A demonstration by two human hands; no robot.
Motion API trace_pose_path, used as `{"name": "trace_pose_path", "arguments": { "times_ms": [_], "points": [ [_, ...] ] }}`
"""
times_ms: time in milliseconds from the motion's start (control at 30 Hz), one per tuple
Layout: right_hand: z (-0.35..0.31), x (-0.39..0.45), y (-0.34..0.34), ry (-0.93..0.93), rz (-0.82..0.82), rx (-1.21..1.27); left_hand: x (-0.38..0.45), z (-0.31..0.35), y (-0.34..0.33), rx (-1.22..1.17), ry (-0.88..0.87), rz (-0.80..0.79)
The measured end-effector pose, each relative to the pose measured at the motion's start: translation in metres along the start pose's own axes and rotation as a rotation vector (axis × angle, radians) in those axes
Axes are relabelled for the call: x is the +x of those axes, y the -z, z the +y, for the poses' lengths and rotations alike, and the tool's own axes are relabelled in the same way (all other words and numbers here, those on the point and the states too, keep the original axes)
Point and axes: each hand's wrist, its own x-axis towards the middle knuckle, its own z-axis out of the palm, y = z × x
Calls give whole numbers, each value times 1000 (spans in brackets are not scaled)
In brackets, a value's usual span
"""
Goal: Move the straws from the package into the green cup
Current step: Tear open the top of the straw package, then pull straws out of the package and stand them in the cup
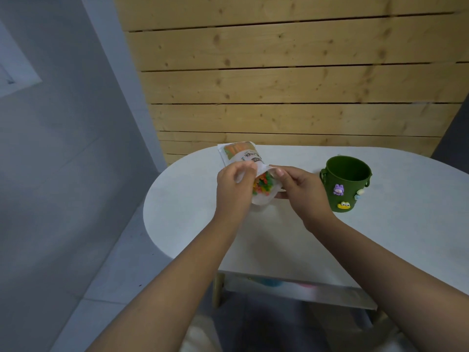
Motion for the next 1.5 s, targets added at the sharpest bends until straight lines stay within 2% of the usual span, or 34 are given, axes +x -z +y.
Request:
{"name": "trace_pose_path", "arguments": {
  "times_ms": [100, 200, 333, 533, 700, 800, 900, 1000, 1133, 1233, 1333, 1500],
  "points": [
    [2, -1, -1, -39, -12, 13, 7, -2, 1, -200, 286, -63],
    [-1, -1, 1, -67, -26, -20, 16, -5, 3, -415, 443, -135],
    [-1, -3, 2, -115, -115, -20, 20, -4, 2, -547, 522, -182],
    [-3, 4, 12, -123, -173, 98, 25, 6, 6, -781, 635, -405],
    [-2, 7, 15, -113, -287, 88, 29, 2, -2, -820, 679, -386],
    [-4, 13, 17, -136, -290, 123, 28, 3, -9, -811, 610, -319],
    [-5, 16, 13, -213, -185, 214, 27, 7, -14, -856, 477, -172],
    [-5, 14, 5, -384, -82, 435, 32, 9, -11, -922, 330, -41],
    [-6, 11, -3, -605, -33, 608, 35, 8, -10, -818, 142, 66],
    [-9, 11, -5, -591, -49, 578, 30, 7, -15, -699, 87, 128],
    [-13, 11, -7, -544, -33, 498, 25, 8, -19, -696, 65, 129],
    [-14, 13, -12, -599, 42, 418, 23, 6, -22, -725, 41, 145]
  ]
}}
